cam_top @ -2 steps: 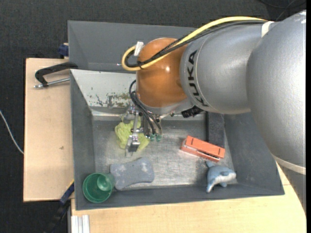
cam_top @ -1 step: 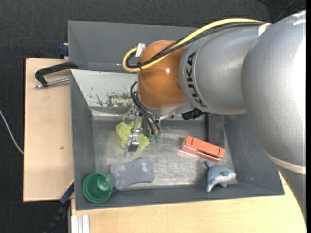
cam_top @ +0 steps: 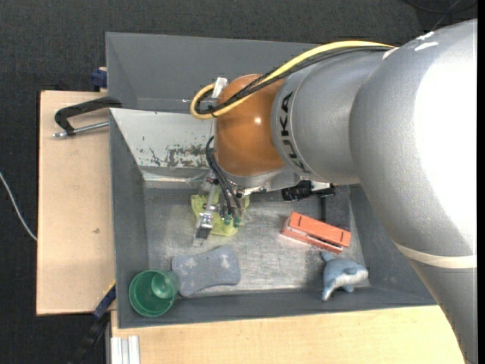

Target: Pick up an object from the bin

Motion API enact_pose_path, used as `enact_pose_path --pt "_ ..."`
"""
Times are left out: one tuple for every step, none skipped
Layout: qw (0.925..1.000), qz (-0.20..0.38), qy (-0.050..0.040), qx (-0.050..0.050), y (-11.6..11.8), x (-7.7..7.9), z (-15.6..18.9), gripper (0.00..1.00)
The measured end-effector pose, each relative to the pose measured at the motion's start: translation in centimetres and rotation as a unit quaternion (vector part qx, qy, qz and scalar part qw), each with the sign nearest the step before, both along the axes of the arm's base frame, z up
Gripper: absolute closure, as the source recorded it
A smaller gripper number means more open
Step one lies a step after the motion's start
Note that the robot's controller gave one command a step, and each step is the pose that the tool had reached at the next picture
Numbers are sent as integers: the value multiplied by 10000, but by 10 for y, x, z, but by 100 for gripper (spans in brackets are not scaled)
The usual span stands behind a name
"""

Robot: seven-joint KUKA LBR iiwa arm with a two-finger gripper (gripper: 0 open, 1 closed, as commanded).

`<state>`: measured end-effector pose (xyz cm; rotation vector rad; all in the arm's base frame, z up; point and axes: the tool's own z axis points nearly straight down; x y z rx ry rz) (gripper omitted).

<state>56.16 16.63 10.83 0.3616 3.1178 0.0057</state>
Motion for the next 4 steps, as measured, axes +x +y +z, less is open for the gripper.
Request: enact_pose_path --pt "9998 -192 -14 0 -21 23 2 100" --pt "9998 -193 -8 -1 -21 23 2 0" --pt "9998 -194 -8 -1 -22 23 2 0" --pt "9990 443 1 -5 -26 24 0 0"
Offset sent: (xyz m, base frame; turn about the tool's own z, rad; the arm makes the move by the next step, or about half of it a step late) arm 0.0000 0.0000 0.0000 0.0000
